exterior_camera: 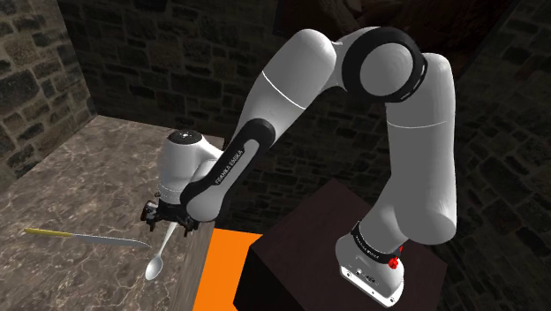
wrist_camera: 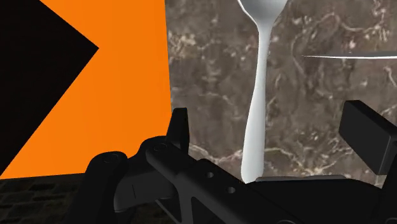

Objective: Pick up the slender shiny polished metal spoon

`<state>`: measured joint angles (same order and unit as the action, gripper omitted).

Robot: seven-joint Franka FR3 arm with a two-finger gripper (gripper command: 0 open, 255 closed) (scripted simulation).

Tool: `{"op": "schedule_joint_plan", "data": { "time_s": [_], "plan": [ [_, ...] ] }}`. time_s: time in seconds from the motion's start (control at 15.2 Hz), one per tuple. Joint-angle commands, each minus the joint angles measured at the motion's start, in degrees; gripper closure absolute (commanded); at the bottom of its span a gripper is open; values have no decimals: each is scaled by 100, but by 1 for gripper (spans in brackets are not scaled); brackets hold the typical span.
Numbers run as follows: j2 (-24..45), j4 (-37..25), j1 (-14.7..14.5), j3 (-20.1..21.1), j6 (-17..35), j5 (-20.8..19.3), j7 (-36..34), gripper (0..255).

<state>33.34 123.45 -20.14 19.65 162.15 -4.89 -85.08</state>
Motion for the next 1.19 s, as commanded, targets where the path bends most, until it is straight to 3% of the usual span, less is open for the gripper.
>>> {"op": "schedule_joint_plan", "data": {
  "time_s": [0.0, 0.59, 0.66, 1.12],
  "plan": [
    [283, -332, -170, -119, 22, -12, -176, 0],
    [839, -543, -338, -318, 374, -124, -198, 0],
    [830, -534, -338, -317, 374, -123, -200, 255],
    [826, -523, -339, -317, 382, -123, -202, 255]
  ]
}}
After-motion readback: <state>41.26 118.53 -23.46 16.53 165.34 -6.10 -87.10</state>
